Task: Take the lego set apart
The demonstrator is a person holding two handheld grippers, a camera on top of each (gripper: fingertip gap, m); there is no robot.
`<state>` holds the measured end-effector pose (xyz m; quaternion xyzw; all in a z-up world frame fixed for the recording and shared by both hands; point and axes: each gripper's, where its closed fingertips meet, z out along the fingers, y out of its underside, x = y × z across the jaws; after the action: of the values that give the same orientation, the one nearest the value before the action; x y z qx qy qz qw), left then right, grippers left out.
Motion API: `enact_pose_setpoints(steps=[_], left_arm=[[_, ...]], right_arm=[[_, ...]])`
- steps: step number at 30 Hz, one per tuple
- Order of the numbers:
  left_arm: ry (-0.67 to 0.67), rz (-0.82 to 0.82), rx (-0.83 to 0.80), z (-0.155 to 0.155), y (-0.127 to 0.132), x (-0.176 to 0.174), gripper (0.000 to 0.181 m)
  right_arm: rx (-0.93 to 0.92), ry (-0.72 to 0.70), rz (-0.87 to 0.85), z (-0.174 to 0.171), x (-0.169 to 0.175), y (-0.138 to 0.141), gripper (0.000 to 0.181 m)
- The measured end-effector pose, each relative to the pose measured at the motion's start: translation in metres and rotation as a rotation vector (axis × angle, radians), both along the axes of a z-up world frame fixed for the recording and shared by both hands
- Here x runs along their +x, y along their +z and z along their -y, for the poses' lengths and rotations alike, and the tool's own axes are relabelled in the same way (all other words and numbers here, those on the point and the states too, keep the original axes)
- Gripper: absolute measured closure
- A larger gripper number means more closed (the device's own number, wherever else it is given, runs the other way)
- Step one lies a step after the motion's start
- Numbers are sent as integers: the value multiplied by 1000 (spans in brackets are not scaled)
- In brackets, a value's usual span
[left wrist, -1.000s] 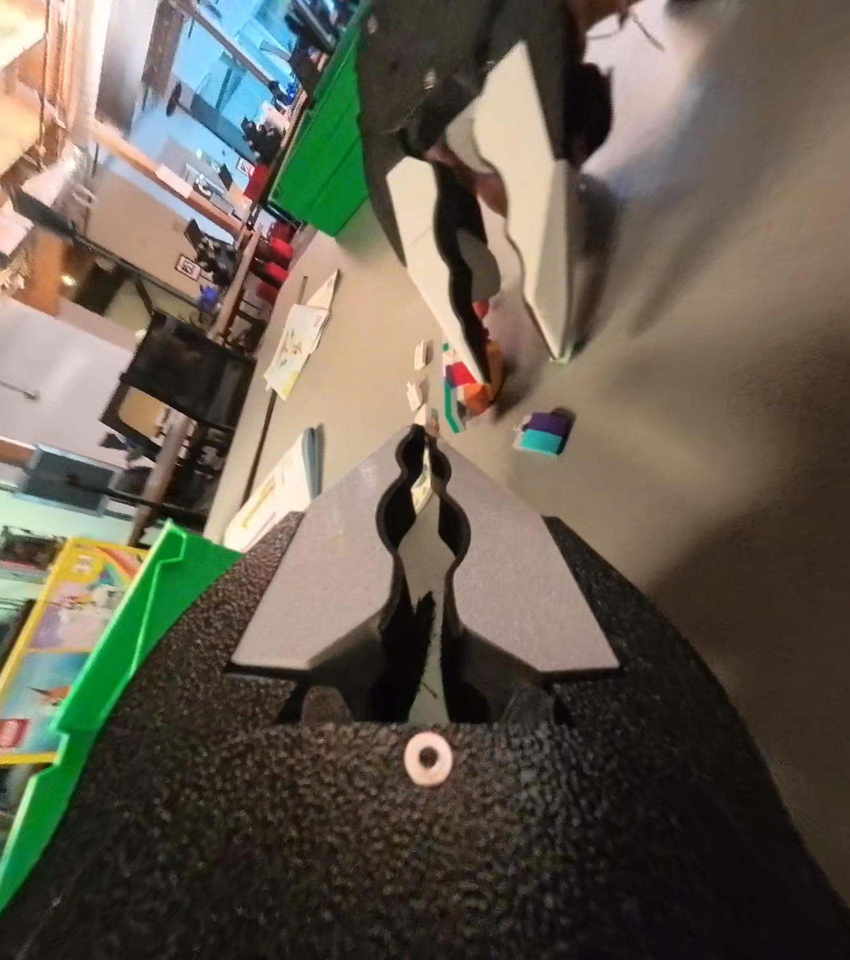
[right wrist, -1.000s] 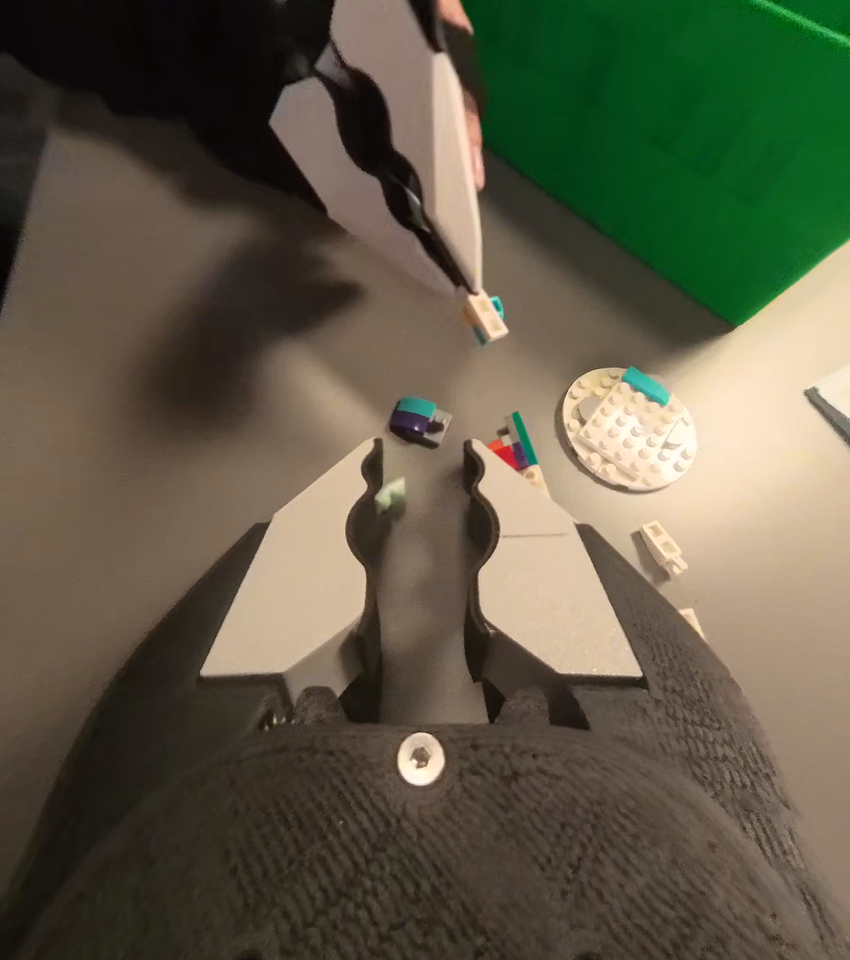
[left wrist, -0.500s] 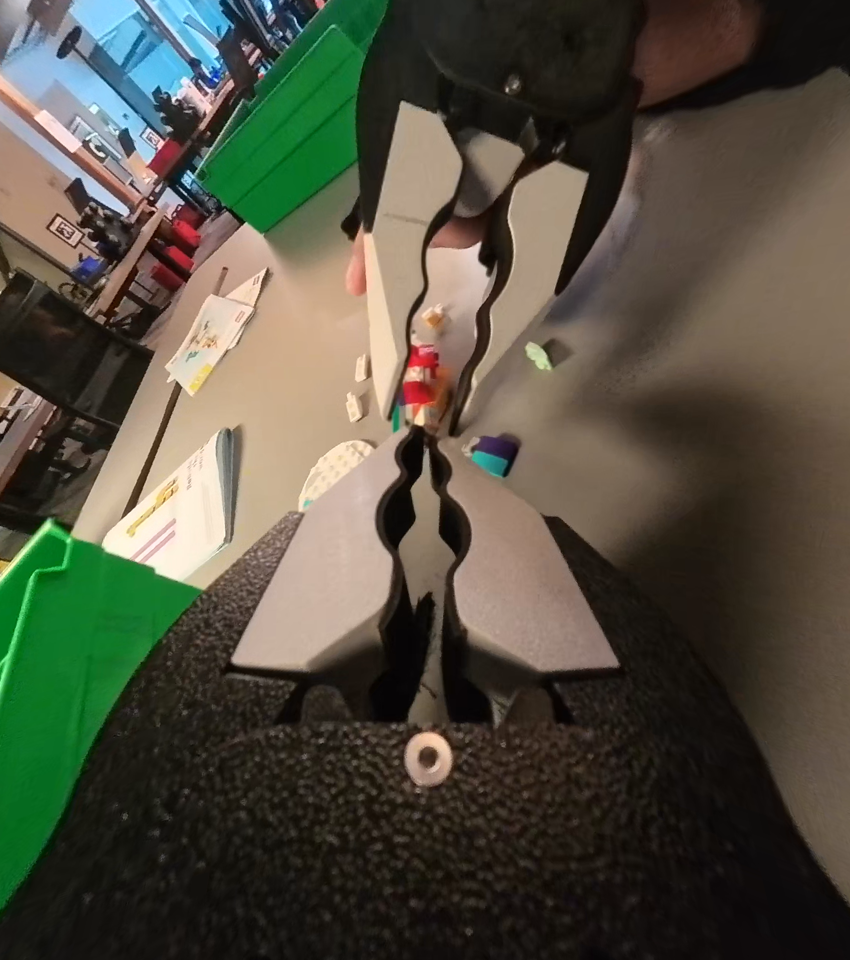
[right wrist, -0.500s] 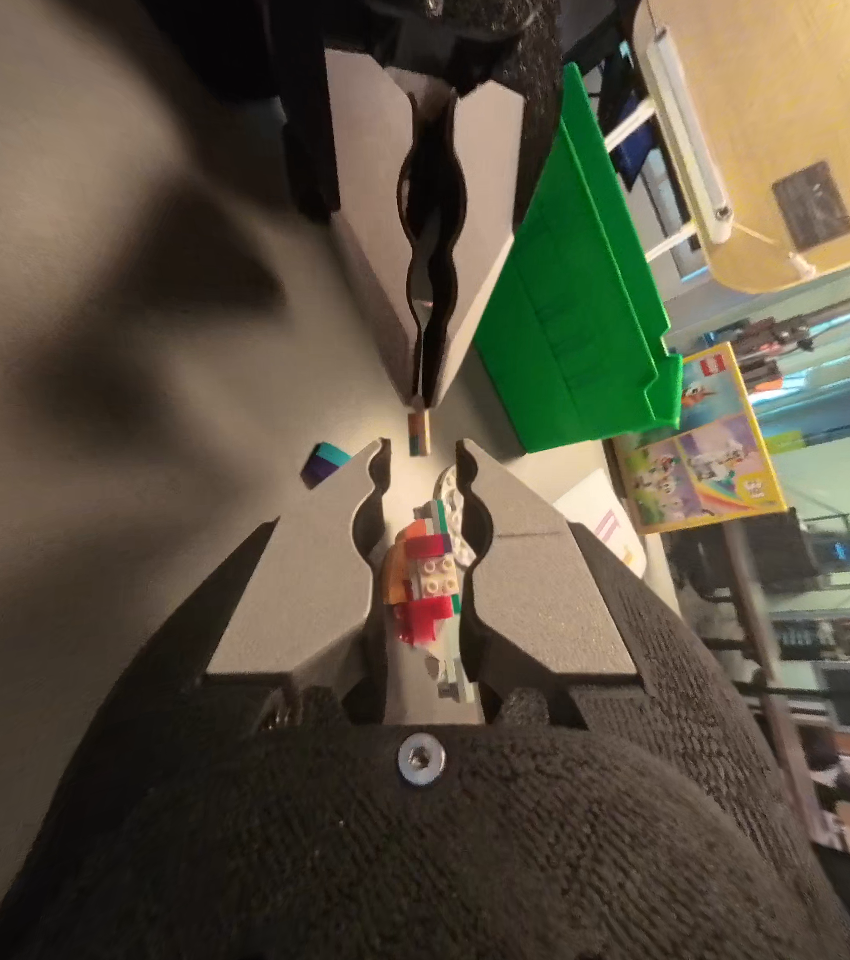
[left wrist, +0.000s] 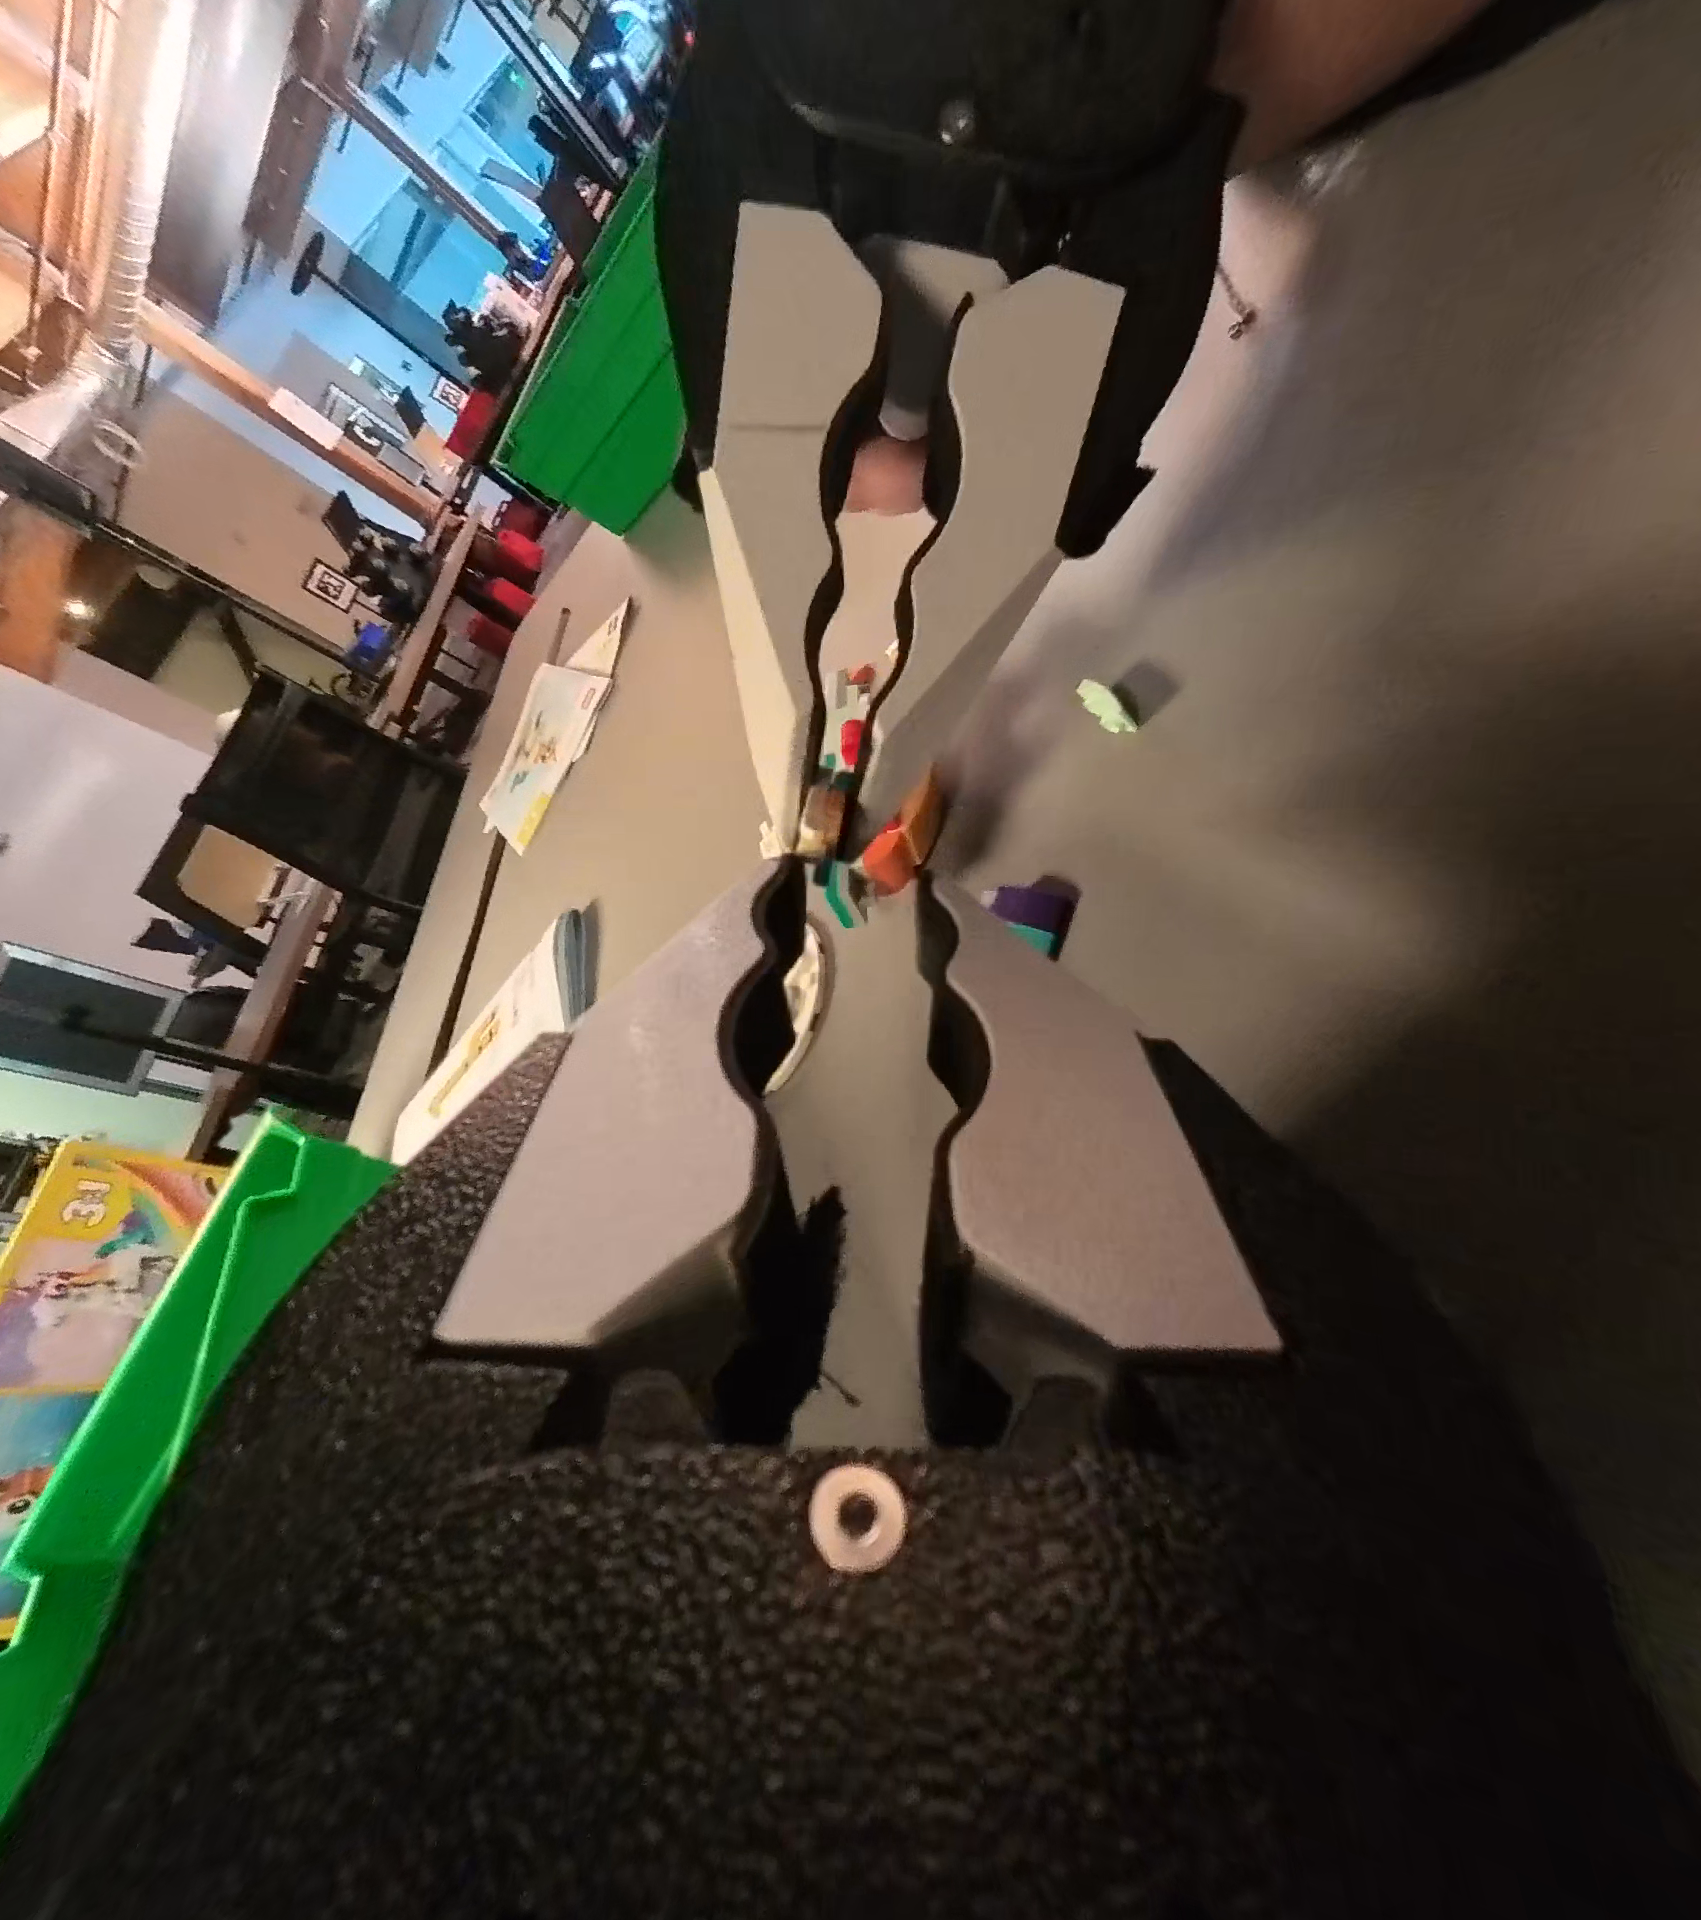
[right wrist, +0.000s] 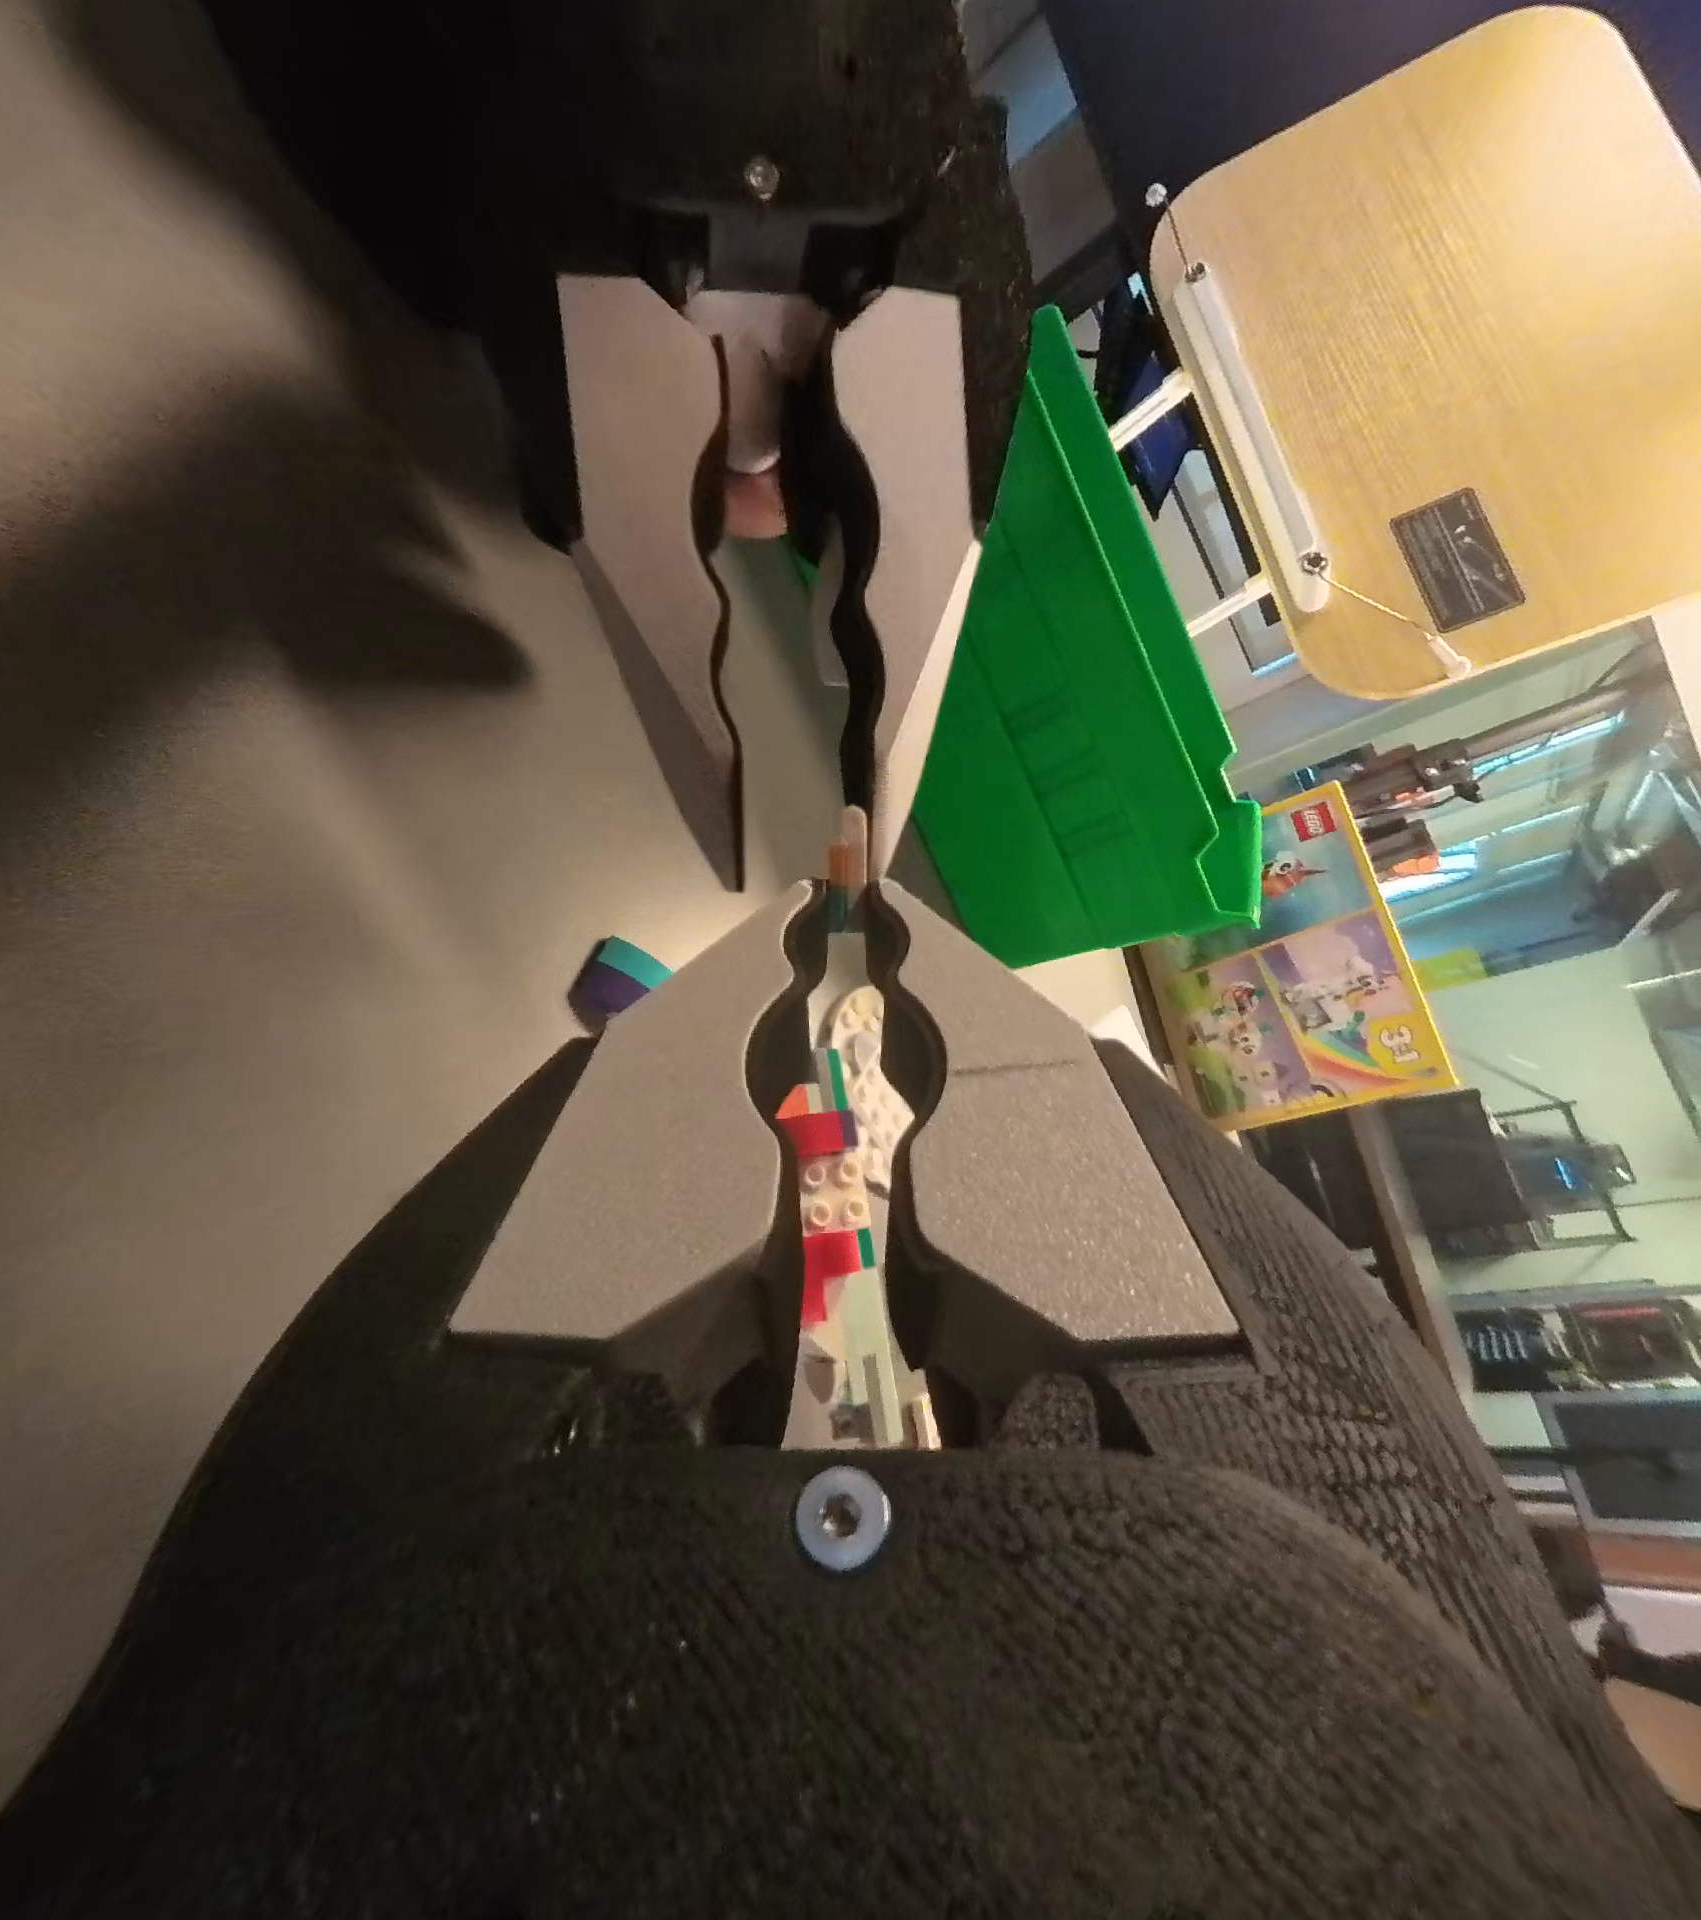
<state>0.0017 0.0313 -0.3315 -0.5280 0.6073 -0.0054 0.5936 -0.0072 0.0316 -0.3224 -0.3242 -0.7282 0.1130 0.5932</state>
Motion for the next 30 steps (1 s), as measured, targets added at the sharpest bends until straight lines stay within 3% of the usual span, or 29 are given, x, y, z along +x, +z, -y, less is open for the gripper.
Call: enact_pose_setpoints(steps=[5,12,15,17,21,30], left_arm=[[-6,66,-5,1,9,0,176],[-1,40,75,0,18,-2,180],[80,-101,202,-10,15,-9,180],[121,-238,310,-17,9,-16,180],[161,-447,471,-23,-1,-22,180],[188,-569,606,-27,2,-24,181]], right_arm=[[-8,33,-37,6,-1,6,176],[-58,23,-97,5,-3,16,176],[-200,-17,-83,-2,-2,12,168],[-379,-40,-59,-4,-2,7,151],[-742,-135,-33,-10,-9,0,137],[-866,-308,-24,-18,-18,-10,155]])
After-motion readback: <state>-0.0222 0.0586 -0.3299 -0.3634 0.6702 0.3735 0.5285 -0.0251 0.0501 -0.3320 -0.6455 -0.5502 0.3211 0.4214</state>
